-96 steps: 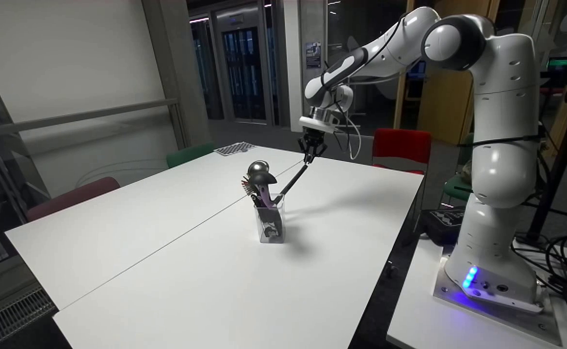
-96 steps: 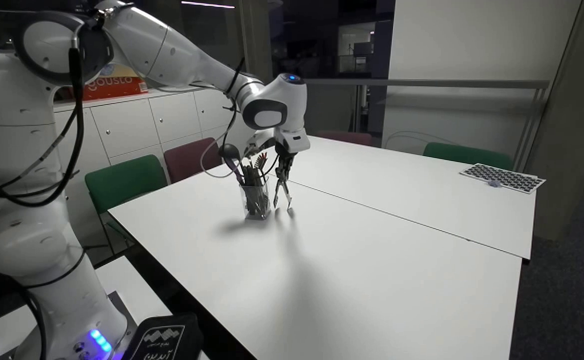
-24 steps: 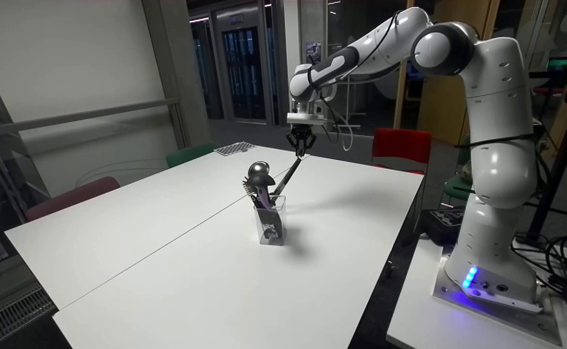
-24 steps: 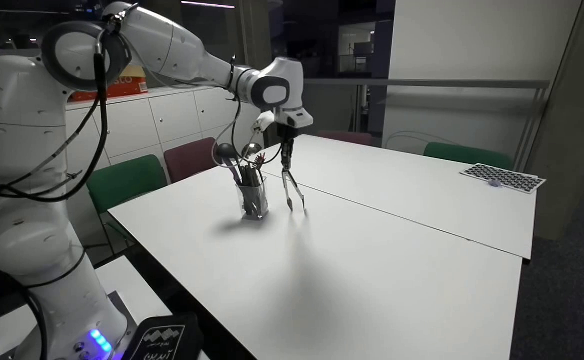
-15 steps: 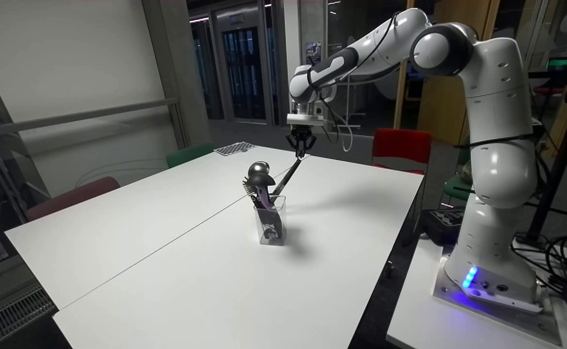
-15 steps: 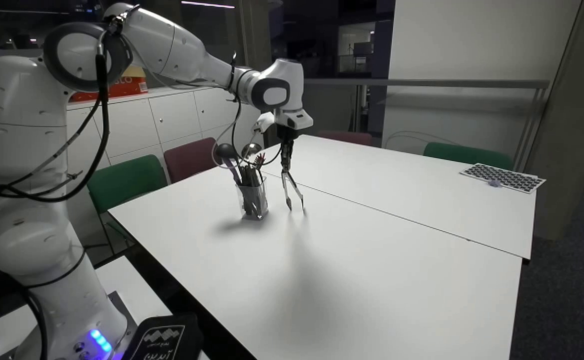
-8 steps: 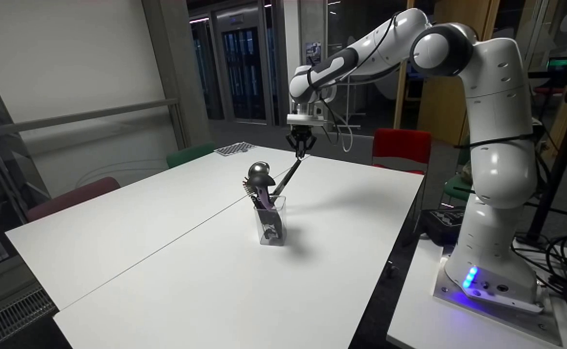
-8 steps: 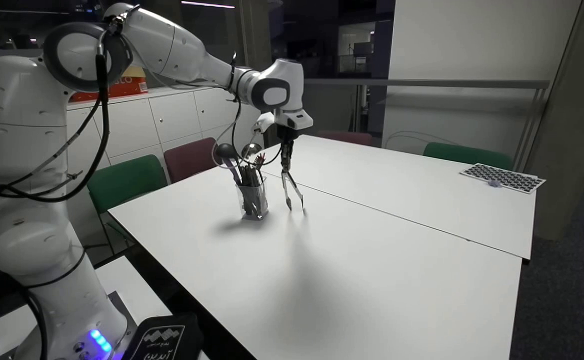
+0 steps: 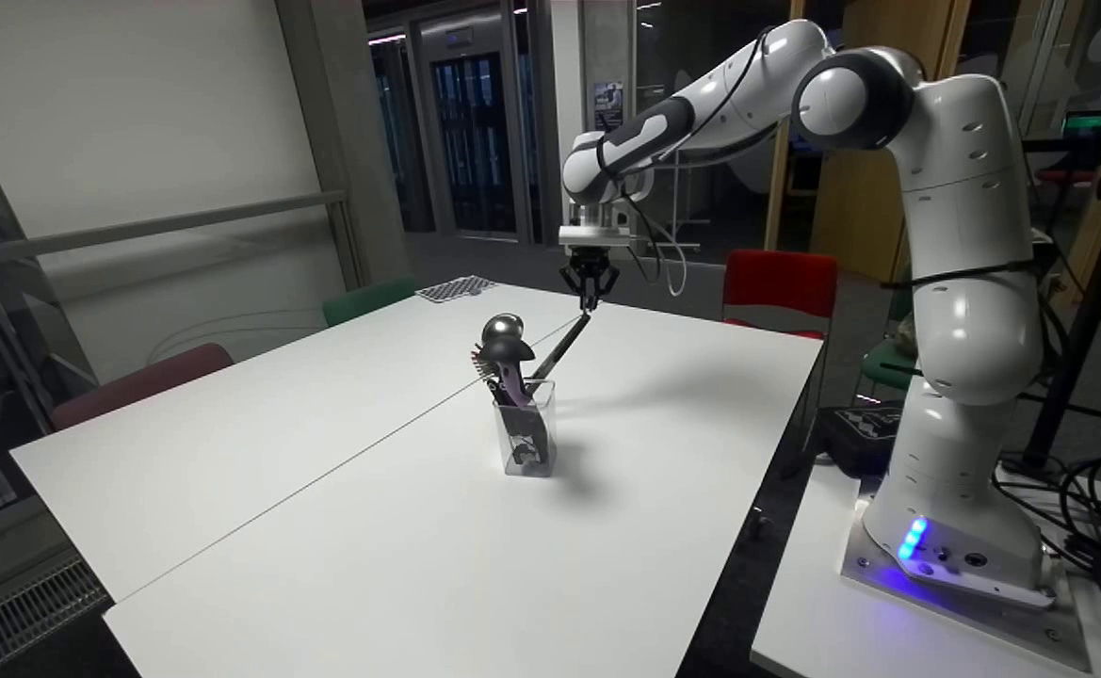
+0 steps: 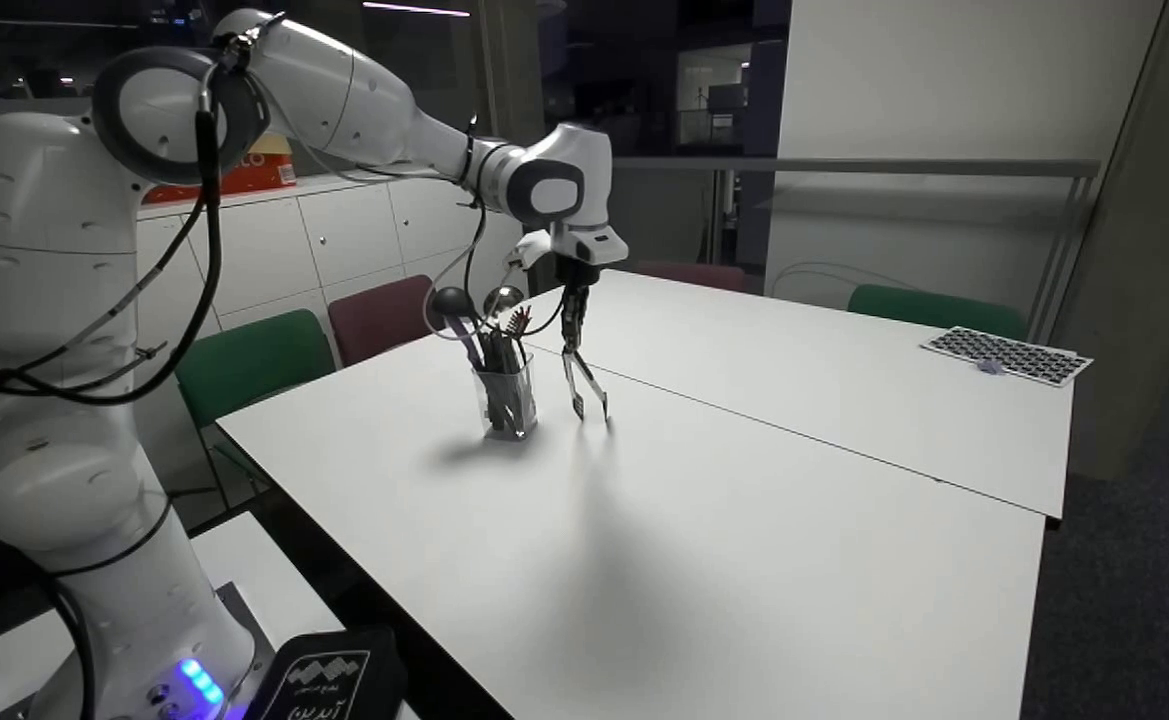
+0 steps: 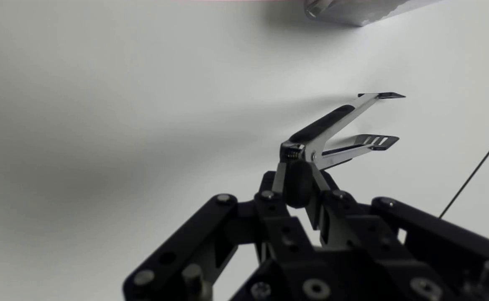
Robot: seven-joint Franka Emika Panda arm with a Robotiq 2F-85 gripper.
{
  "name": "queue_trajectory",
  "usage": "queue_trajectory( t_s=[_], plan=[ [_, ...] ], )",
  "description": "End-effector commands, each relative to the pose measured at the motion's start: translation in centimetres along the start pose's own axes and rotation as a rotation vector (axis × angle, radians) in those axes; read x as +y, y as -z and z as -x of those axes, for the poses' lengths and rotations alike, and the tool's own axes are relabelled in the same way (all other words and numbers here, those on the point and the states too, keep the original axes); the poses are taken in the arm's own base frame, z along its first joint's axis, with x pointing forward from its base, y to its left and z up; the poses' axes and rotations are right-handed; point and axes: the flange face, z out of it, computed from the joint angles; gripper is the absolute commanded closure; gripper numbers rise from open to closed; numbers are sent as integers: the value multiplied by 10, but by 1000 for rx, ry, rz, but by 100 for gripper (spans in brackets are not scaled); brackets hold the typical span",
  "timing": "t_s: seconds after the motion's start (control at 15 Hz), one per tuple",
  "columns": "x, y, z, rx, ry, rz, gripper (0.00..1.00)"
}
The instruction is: Remove two utensils from the utensil holder
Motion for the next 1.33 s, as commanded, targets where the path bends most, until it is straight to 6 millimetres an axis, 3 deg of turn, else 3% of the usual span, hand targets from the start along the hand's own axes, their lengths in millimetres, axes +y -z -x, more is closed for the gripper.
queue_trajectory(
  t_s=[0.0,0.4,0.47,0.53,1.07,1.27],
  plan=[
    [14,-25,-16,-61,-63,74,97],
    [29,-61,-32,-132,-111,145,97],
    [31,-65,-33,-142,-112,156,61],
    [32,-71,-34,-155,-117,169,60],
    [48,-112,-38,-246,-151,251,3],
    [42,-103,-32,-245,-82,150,0]
  ],
)
